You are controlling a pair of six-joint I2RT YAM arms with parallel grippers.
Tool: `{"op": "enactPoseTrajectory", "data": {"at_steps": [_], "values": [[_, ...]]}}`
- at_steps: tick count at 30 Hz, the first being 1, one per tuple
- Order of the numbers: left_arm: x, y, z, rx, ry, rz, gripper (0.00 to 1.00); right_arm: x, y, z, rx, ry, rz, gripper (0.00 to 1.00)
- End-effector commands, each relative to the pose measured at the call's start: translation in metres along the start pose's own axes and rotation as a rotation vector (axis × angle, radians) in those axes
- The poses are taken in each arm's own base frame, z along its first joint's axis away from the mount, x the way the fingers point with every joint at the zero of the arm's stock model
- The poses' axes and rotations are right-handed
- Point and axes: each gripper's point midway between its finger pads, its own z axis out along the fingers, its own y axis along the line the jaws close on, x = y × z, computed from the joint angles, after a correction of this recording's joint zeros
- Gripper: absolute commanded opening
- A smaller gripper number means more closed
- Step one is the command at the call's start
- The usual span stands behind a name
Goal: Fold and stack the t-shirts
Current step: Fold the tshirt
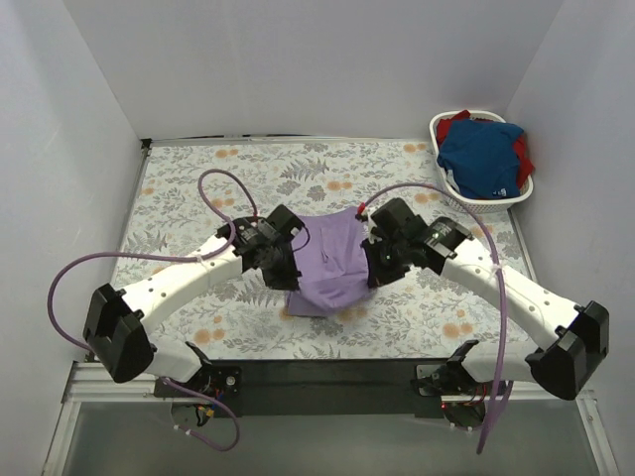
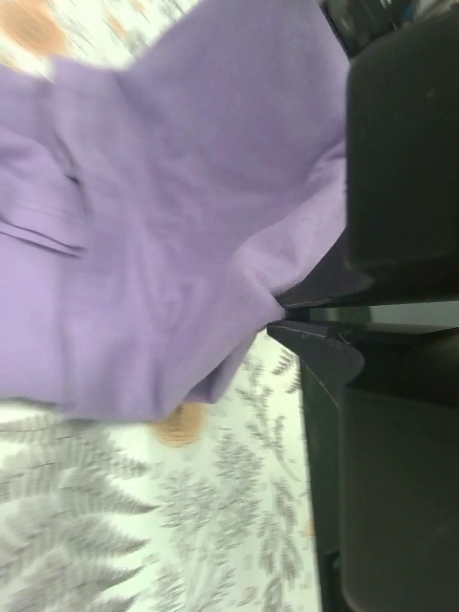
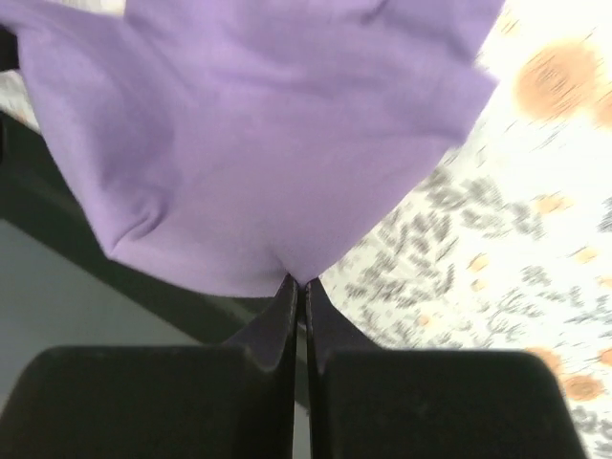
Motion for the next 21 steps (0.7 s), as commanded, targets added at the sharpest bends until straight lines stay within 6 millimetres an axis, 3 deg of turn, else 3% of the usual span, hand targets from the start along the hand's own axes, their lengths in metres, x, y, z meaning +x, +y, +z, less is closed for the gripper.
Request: {"op": "enactPoseTrajectory", "data": {"at_steps": [1, 4, 5, 7, 8, 10, 11, 12, 13, 14, 16, 19, 21], "values": [[-0.050, -0.009, -0.012, 0.056, -0.110, 0.005, 0.00, -0.034, -0.023, -0.010, 0.056, -0.032, -0.066, 0.01], [-0.082, -0.015, -0.012, 0.085, -0.151, -0.009, 0.00, -0.069, -0.033, -0.013, 0.053, -0.071, -0.059, 0.01], [-0.092, -0.020, -0.008, 0.098, -0.159, 0.001, 0.00, -0.077, -0.039, -0.006, 0.059, -0.053, -0.059, 0.01], [-0.108, -0.022, -0.004, 0.126, -0.151, -0.024, 0.00, -0.109, -0.047, -0.015, 0.069, -0.114, -0.054, 0.01], [-0.118, -0.025, -0.002, 0.147, -0.161, -0.025, 0.00, -0.119, -0.051, -0.009, 0.062, -0.103, -0.056, 0.01], [-0.142, -0.028, 0.007, 0.176, -0.173, -0.056, 0.00, -0.153, -0.056, -0.020, 0.054, -0.171, -0.052, 0.01], [-0.150, -0.028, 0.011, 0.181, -0.175, -0.068, 0.00, -0.160, -0.061, -0.008, 0.049, -0.148, -0.043, 0.01], [-0.165, -0.027, 0.011, 0.193, -0.190, -0.093, 0.00, -0.169, -0.069, -0.006, 0.052, -0.155, -0.036, 0.01], [-0.172, -0.025, 0.024, 0.185, -0.172, -0.105, 0.00, -0.188, -0.070, -0.012, 0.048, -0.195, -0.043, 0.01], [-0.181, -0.027, 0.027, 0.196, -0.181, -0.110, 0.00, -0.192, -0.077, 0.005, 0.047, -0.163, -0.032, 0.01], [-0.201, -0.025, 0.039, 0.198, -0.198, -0.135, 0.00, -0.214, -0.090, 0.007, 0.049, -0.194, -0.034, 0.01], [-0.223, -0.016, 0.055, 0.187, -0.227, -0.176, 0.00, -0.228, -0.113, 0.050, 0.038, -0.146, -0.013, 0.01], [-0.231, -0.009, 0.065, 0.179, -0.229, -0.205, 0.00, -0.248, -0.119, 0.056, 0.014, -0.183, -0.020, 0.01]]}}
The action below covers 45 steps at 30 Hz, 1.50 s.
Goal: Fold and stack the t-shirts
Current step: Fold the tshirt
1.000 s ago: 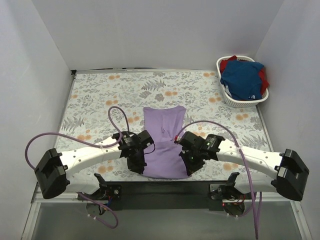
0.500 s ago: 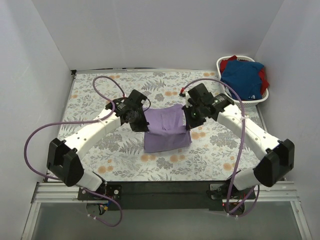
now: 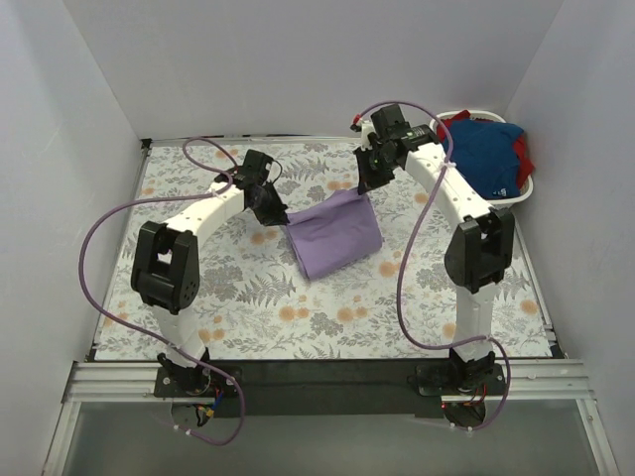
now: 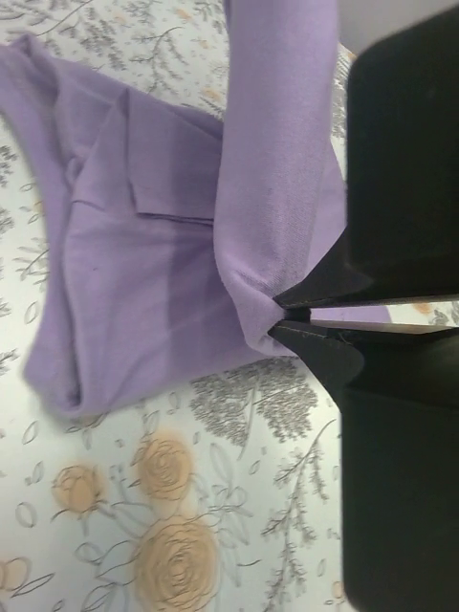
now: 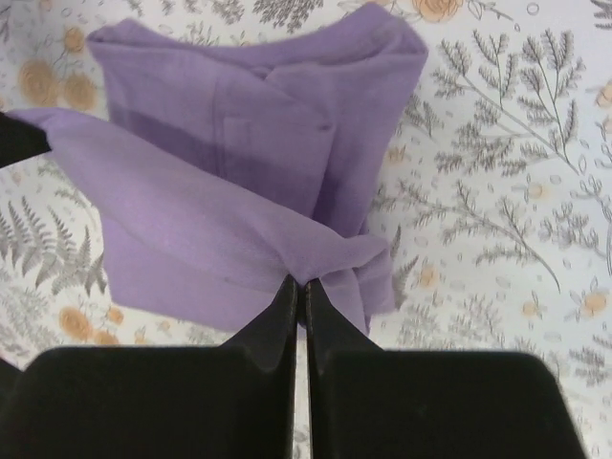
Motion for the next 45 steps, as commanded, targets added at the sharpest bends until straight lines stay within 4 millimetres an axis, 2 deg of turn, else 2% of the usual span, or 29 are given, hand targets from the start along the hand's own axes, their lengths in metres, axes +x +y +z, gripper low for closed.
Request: {"op": "enactPoseTrajectory", "data": {"at_steps": [1, 2, 5, 8, 12, 21, 25, 28, 29, 30, 31, 32, 33, 34, 36, 37, 38, 39, 40, 41, 42, 43, 45], "values": [[-0.030, -0.013, 0.002, 0.068, -0.074, -0.007, 0.00, -0.021, -0.013, 0.031, -0.045, -0.025, -0.027, 0.01], [-0.031, -0.008, 0.012, 0.052, -0.070, -0.014, 0.00, -0.035, -0.014, 0.034, -0.055, -0.066, -0.036, 0.01], [-0.033, 0.001, 0.030, 0.020, -0.067, -0.026, 0.00, -0.046, -0.017, 0.058, -0.078, -0.106, -0.047, 0.01], [-0.032, 0.010, 0.037, -0.004, -0.078, -0.044, 0.00, -0.050, -0.020, 0.077, -0.101, -0.133, -0.055, 0.01], [-0.038, 0.014, 0.037, -0.006, -0.131, -0.059, 0.00, -0.041, -0.027, 0.093, -0.100, -0.154, -0.047, 0.01], [-0.057, 0.018, 0.032, -0.012, -0.246, -0.069, 0.00, -0.041, -0.042, 0.095, -0.079, -0.224, -0.002, 0.01], [-0.062, 0.017, 0.038, 0.001, -0.276, -0.061, 0.01, -0.034, -0.049, 0.103, -0.074, -0.220, 0.025, 0.06], [-0.066, 0.014, 0.040, 0.008, -0.283, -0.035, 0.18, -0.035, -0.049, 0.097, -0.074, -0.231, 0.042, 0.12], [-0.069, 0.011, 0.037, 0.016, -0.288, -0.003, 0.27, -0.037, -0.050, 0.092, -0.062, -0.239, 0.054, 0.15], [-0.073, 0.006, 0.028, 0.029, -0.308, 0.007, 0.31, -0.036, -0.050, 0.089, -0.055, -0.247, 0.057, 0.19], [-0.075, 0.005, 0.021, 0.034, -0.328, 0.014, 0.36, -0.042, -0.048, 0.076, -0.047, -0.274, 0.057, 0.28], [-0.074, 0.008, 0.015, 0.030, -0.339, 0.023, 0.47, -0.044, -0.052, 0.068, -0.027, -0.289, 0.071, 0.31], [-0.078, 0.002, -0.006, 0.058, -0.380, 0.024, 0.50, -0.041, -0.052, 0.064, -0.021, -0.295, 0.077, 0.35], [-0.081, -0.002, -0.018, 0.081, -0.409, 0.027, 0.58, -0.050, -0.047, 0.044, -0.018, -0.345, 0.066, 0.41], [-0.070, -0.005, -0.044, 0.140, -0.439, 0.042, 0.66, -0.051, -0.040, 0.030, -0.040, -0.382, 0.052, 0.43], [-0.066, -0.014, -0.052, 0.198, -0.451, 0.057, 0.66, -0.053, -0.033, 0.019, -0.068, -0.422, 0.030, 0.45], [-0.057, -0.020, -0.056, 0.235, -0.447, 0.072, 0.66, -0.048, -0.017, 0.017, -0.157, -0.425, 0.002, 0.45], [-0.041, -0.011, -0.049, 0.240, -0.415, 0.065, 0.59, -0.046, -0.006, 0.015, -0.221, -0.439, -0.023, 0.45], [-0.036, -0.021, -0.054, 0.304, -0.414, 0.074, 0.54, -0.040, 0.004, 0.019, -0.281, -0.445, -0.040, 0.45], [-0.021, -0.026, -0.050, 0.355, -0.361, 0.089, 0.49, -0.035, 0.022, 0.017, -0.396, -0.435, -0.065, 0.45], [-0.015, -0.025, -0.044, 0.373, -0.335, 0.082, 0.43, -0.032, 0.027, 0.019, -0.441, -0.428, -0.065, 0.45], [-0.007, -0.021, -0.028, 0.376, -0.299, 0.069, 0.31, -0.031, 0.032, 0.026, -0.487, -0.430, -0.058, 0.44], [-0.003, -0.025, -0.015, 0.402, -0.265, 0.066, 0.22, -0.028, 0.041, 0.031, -0.573, -0.428, -0.060, 0.44]]}}
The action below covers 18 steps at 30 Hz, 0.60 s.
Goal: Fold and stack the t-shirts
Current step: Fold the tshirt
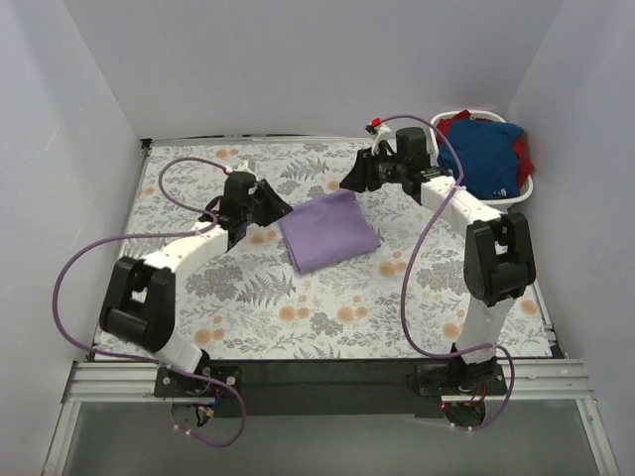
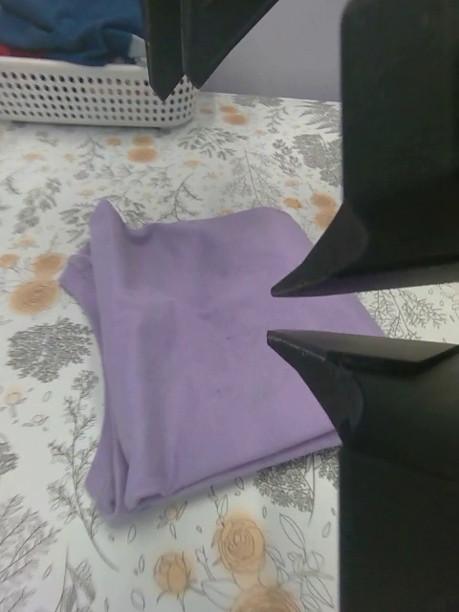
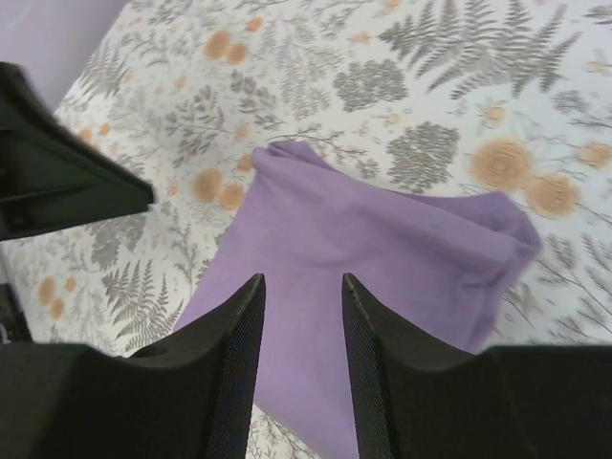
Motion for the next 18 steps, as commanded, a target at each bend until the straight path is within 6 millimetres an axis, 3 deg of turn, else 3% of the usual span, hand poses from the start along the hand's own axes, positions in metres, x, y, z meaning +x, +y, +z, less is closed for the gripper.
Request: {"op": "enactPoseTrajectory", "data": {"at_steps": [1, 3, 4, 5, 6, 7, 8, 9, 11, 12, 13, 16, 18], "values": [[0.029, 0.003, 0.030, 0.065, 0.101, -0.033, 0.17, 0.026, 0.019, 0.025, -0.242, 0.020, 0.064, 0.44], [0.037, 0.018, 0.054, 0.026, 0.137, -0.057, 0.12, 0.020, 0.016, 0.036, -0.273, 0.014, 0.069, 0.44], [0.028, 0.015, 0.063, 0.036, 0.119, -0.069, 0.10, 0.032, 0.006, 0.048, -0.277, 0.040, 0.101, 0.44], [0.030, 0.032, 0.079, 0.000, 0.133, -0.095, 0.07, 0.022, 0.002, 0.053, -0.281, 0.021, 0.094, 0.43], [0.027, 0.037, 0.087, -0.005, 0.135, -0.109, 0.05, 0.022, -0.005, 0.059, -0.272, 0.020, 0.106, 0.43], [0.026, 0.043, 0.095, -0.012, 0.144, -0.122, 0.04, 0.031, -0.020, 0.069, -0.256, 0.030, 0.132, 0.43], [0.013, 0.045, 0.105, -0.011, 0.131, -0.140, 0.04, 0.028, -0.031, 0.071, -0.241, 0.017, 0.165, 0.43], [0.021, 0.059, 0.117, -0.031, 0.162, -0.157, 0.04, 0.030, -0.045, 0.081, -0.233, 0.005, 0.175, 0.43], [0.013, 0.070, 0.130, -0.050, 0.162, -0.180, 0.04, 0.030, -0.066, 0.086, -0.207, -0.012, 0.230, 0.44], [0.019, 0.082, 0.138, -0.071, 0.181, -0.195, 0.04, 0.024, -0.073, 0.089, -0.204, -0.036, 0.232, 0.43], [0.019, 0.086, 0.141, -0.076, 0.192, -0.208, 0.04, 0.034, -0.086, 0.095, -0.185, -0.028, 0.266, 0.43], [0.018, 0.100, 0.144, -0.084, 0.211, -0.254, 0.05, 0.036, -0.112, 0.098, -0.140, -0.053, 0.337, 0.44], [0.015, 0.099, 0.142, -0.080, 0.210, -0.264, 0.08, 0.033, -0.115, 0.096, -0.134, -0.064, 0.377, 0.44]]}}
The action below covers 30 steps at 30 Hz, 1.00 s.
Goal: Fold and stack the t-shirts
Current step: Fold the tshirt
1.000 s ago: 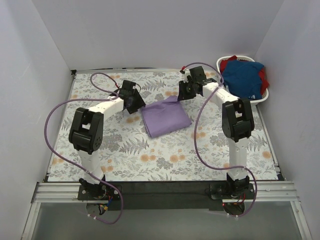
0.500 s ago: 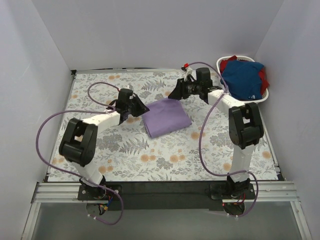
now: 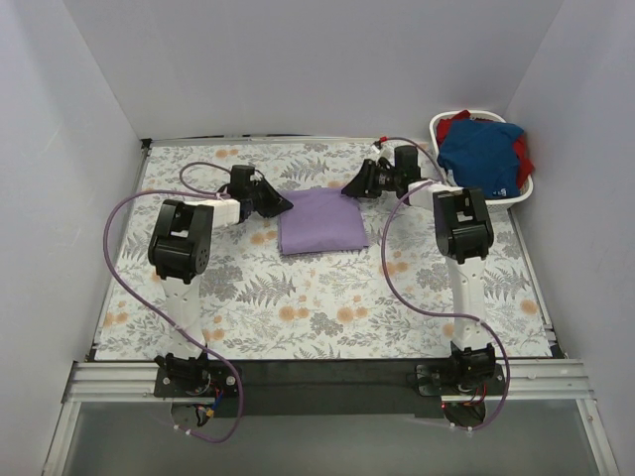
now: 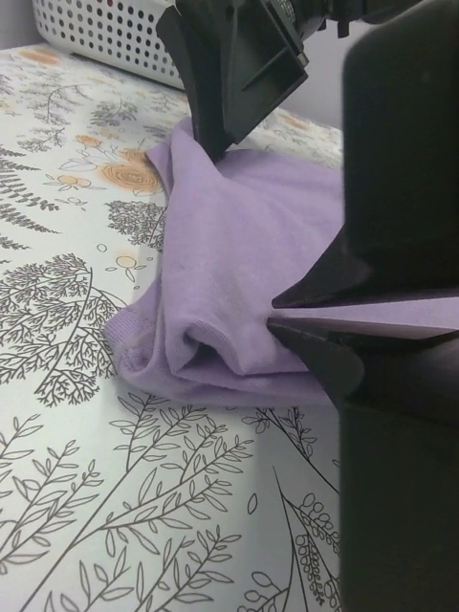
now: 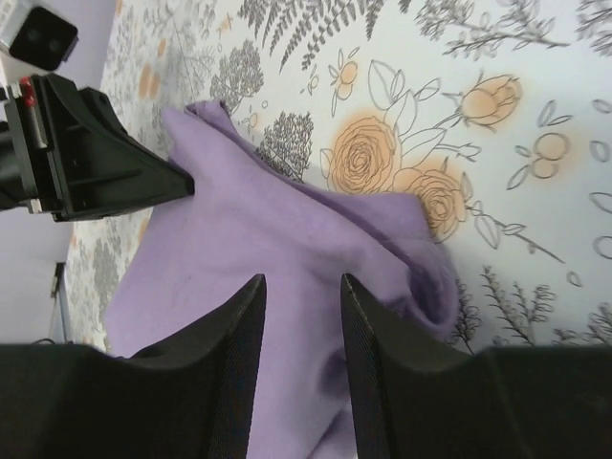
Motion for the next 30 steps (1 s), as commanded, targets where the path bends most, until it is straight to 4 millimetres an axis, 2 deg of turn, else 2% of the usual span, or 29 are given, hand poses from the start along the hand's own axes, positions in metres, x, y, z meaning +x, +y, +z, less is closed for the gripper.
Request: {"op": "enactPoseTrajectory", "data": {"at_steps": [1, 3, 4, 5, 6, 7, 8, 9, 10, 11, 12, 13, 14, 15, 16, 17, 19, 20, 24, 25, 27, 28, 30], "values": [[-0.009, 0.012, -0.008, -0.041, -0.006, -0.034, 0.10, -0.041, 0.010, -0.007, -0.022, -0.112, -0.004, 0.44], [-0.012, -0.001, -0.018, -0.016, -0.016, -0.023, 0.14, -0.043, 0.019, -0.014, -0.029, -0.122, -0.004, 0.45], [-0.014, -0.007, -0.026, -0.003, -0.023, -0.020, 0.20, -0.054, 0.040, -0.025, -0.044, -0.146, -0.025, 0.45], [-0.020, -0.025, -0.040, 0.033, -0.046, -0.005, 0.24, -0.043, 0.040, -0.029, -0.034, -0.143, -0.011, 0.45], [-0.022, -0.034, -0.050, 0.051, -0.060, 0.001, 0.27, -0.043, 0.049, -0.035, -0.038, -0.152, -0.014, 0.46], [-0.018, -0.037, -0.058, 0.057, -0.061, 0.007, 0.32, -0.052, 0.075, -0.048, -0.063, -0.180, -0.049, 0.47], [-0.023, -0.056, -0.077, 0.089, -0.097, 0.027, 0.34, -0.033, 0.079, -0.051, -0.069, -0.162, -0.036, 0.47], [-0.019, -0.060, -0.084, 0.097, -0.102, 0.032, 0.35, -0.037, 0.103, -0.063, -0.094, -0.181, -0.070, 0.49], [-0.014, -0.063, -0.091, 0.104, -0.103, 0.035, 0.36, -0.027, 0.110, -0.067, -0.103, -0.173, -0.068, 0.49], [-0.002, -0.066, -0.105, 0.113, -0.104, 0.032, 0.36, -0.001, 0.113, -0.067, -0.109, -0.134, -0.032, 0.50], [0.006, -0.066, -0.109, 0.117, -0.099, 0.029, 0.36, 0.002, 0.131, -0.074, -0.139, -0.147, -0.062, 0.51], [0.017, -0.063, -0.114, 0.119, -0.089, 0.024, 0.35, 0.012, 0.138, -0.075, -0.161, -0.139, -0.061, 0.51], [0.038, -0.053, -0.117, 0.108, -0.058, 0.003, 0.32, 0.042, 0.139, -0.075, -0.180, -0.088, -0.005, 0.51], [0.050, -0.046, -0.116, 0.102, -0.046, -0.004, 0.30, 0.045, 0.148, -0.076, -0.210, -0.101, -0.025, 0.51], [0.061, -0.037, -0.115, 0.087, -0.029, -0.015, 0.27, 0.056, 0.147, -0.075, -0.216, -0.083, -0.011, 0.51], [0.082, -0.017, -0.112, 0.048, 0.010, -0.041, 0.23, 0.067, 0.143, -0.073, -0.205, -0.074, 0.015, 0.51], [0.097, 0.002, -0.106, 0.018, 0.033, -0.065, 0.19, 0.089, 0.125, -0.072, -0.184, -0.068, 0.053, 0.51], [0.110, 0.023, -0.106, -0.024, 0.053, -0.088, 0.18, 0.094, 0.119, -0.072, -0.172, -0.070, 0.064, 0.51], [0.121, 0.059, -0.108, -0.127, 0.033, -0.137, 0.15, 0.122, 0.074, -0.073, -0.078, -0.058, 0.140, 0.51], [0.118, 0.060, -0.112, -0.133, 0.019, -0.143, 0.14, 0.128, 0.061, -0.079, -0.047, -0.064, 0.162, 0.51], [0.115, 0.067, -0.121, -0.169, -0.006, -0.154, 0.14, 0.133, 0.054, -0.084, -0.029, -0.064, 0.170, 0.51], [0.105, 0.060, -0.129, -0.161, -0.051, -0.139, 0.14, 0.136, 0.052, -0.089, -0.019, -0.066, 0.172, 0.51], [0.099, 0.057, -0.140, -0.179, -0.084, -0.121, 0.15, 0.129, 0.061, -0.094, -0.023, -0.083, 0.143, 0.50]]}}
